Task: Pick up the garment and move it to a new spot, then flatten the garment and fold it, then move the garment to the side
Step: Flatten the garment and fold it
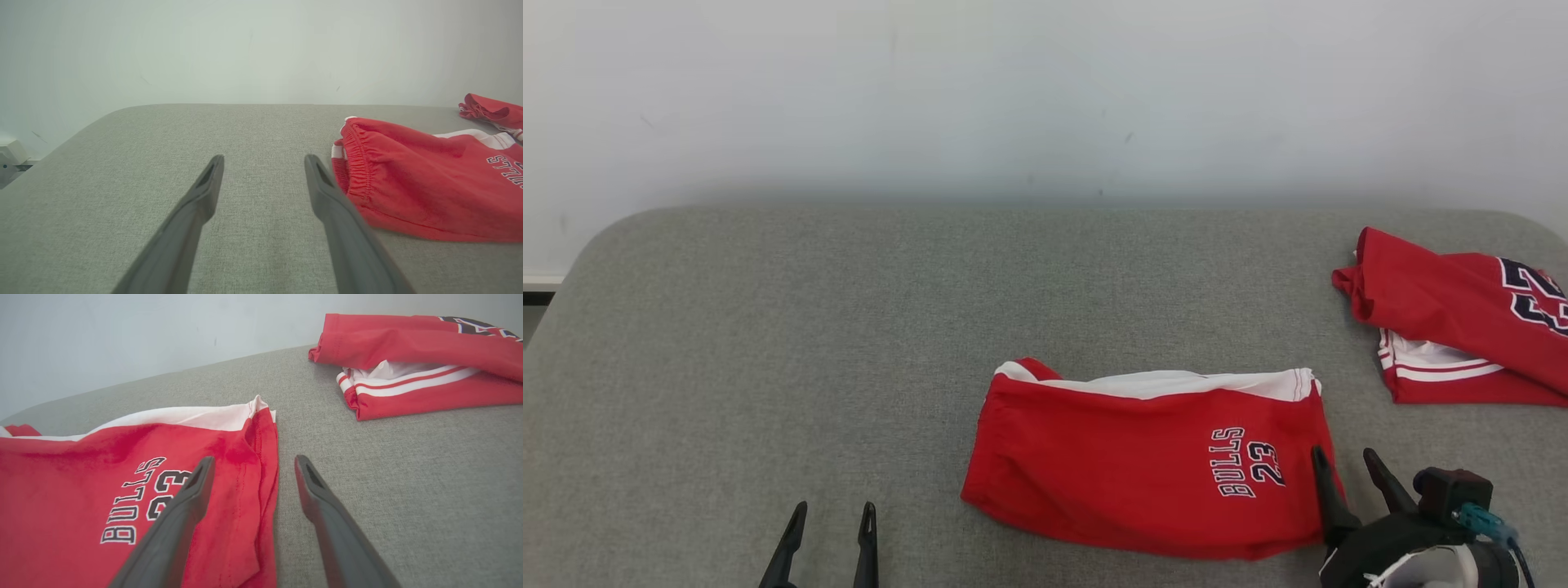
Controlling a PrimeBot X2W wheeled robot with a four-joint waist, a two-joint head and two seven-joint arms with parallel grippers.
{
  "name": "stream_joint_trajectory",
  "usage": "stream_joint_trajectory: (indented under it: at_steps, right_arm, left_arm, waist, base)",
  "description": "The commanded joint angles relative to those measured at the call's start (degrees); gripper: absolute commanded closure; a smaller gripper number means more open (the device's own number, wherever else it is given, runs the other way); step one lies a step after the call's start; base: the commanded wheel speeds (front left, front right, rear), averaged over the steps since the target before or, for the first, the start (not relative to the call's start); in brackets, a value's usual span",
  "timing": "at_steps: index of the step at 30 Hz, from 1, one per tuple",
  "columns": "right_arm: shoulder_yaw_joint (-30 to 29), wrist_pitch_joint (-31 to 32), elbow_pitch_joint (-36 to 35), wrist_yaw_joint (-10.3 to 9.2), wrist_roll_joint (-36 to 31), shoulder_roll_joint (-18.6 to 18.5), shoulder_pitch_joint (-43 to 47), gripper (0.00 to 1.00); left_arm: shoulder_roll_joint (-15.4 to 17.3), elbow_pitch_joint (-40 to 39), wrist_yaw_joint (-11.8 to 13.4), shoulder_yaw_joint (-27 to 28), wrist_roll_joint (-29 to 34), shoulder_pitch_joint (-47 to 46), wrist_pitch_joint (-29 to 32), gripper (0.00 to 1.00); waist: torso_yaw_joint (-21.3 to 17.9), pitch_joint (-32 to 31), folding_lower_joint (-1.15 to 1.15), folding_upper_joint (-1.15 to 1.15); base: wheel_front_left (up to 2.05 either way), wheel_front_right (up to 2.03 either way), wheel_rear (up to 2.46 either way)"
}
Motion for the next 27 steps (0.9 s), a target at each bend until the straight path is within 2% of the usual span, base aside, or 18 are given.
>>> stream_joint_trajectory:
  at_steps: [1,13,18,19,20,21,27]
  right_arm:
    - [-0.1,-0.2,1.0,0.06,-0.9,0.4,-1.1,0.00]
    - [-2.4,0.2,18.3,0.06,-4.2,2.4,-9.4,0.00]
    - [-2.5,1.4,23.8,0.06,-2.6,3.9,-12.2,0.00]
    - [-2.5,1.8,24.5,0.06,-2.2,4.1,-12.7,0.51]
    - [-2.2,2.0,25.3,0.06,-1.9,4.2,-12.9,0.87]
    - [-2.1,2.0,25.7,0.06,-1.6,4.2,-13.2,1.00]
    - [-2.1,0.9,26.5,-0.03,0.8,1.8,-13.2,1.00]
  left_arm:
    - [0.1,0.0,-0.1,0.0,0.7,0.7,-0.2,0.00]
    - [0.1,0.4,0.7,-0.6,0.1,0.0,-0.2,0.00]
    - [0.1,0.6,0.9,-0.6,-0.3,-0.1,-0.2,0.00]
    - [0.1,0.7,0.9,-0.5,-0.3,-0.2,-0.2,0.00]
    - [0.1,0.8,1.0,-0.5,-0.3,-0.3,-0.2,0.00]
    - [0.1,0.9,0.9,-0.4,-0.3,-0.3,-0.2,0.00]
    - [0.1,1.1,1.0,0.3,-0.8,0.1,-0.2,0.00]
  waist:
    - [0.3,0.2,0.00,0.00]
    - [2.9,1.1,0.00,0.00]
    - [3.2,1.4,0.00,0.00]
    - [3.3,1.4,0.00,0.00]
    - [3.3,1.4,0.00,0.00]
    - [3.4,1.3,0.00,0.00]
    - [3.2,0.9,0.00,0.00]
  base:
    - [0.00,0.00,0.00]
    - [0.00,0.00,0.00]
    - [0.00,0.00,0.00]
    - [0.00,0.00,0.00]
    - [0.00,0.00,0.00]
    - [0.00,0.00,0.00]
    - [0.00,0.00,0.00]
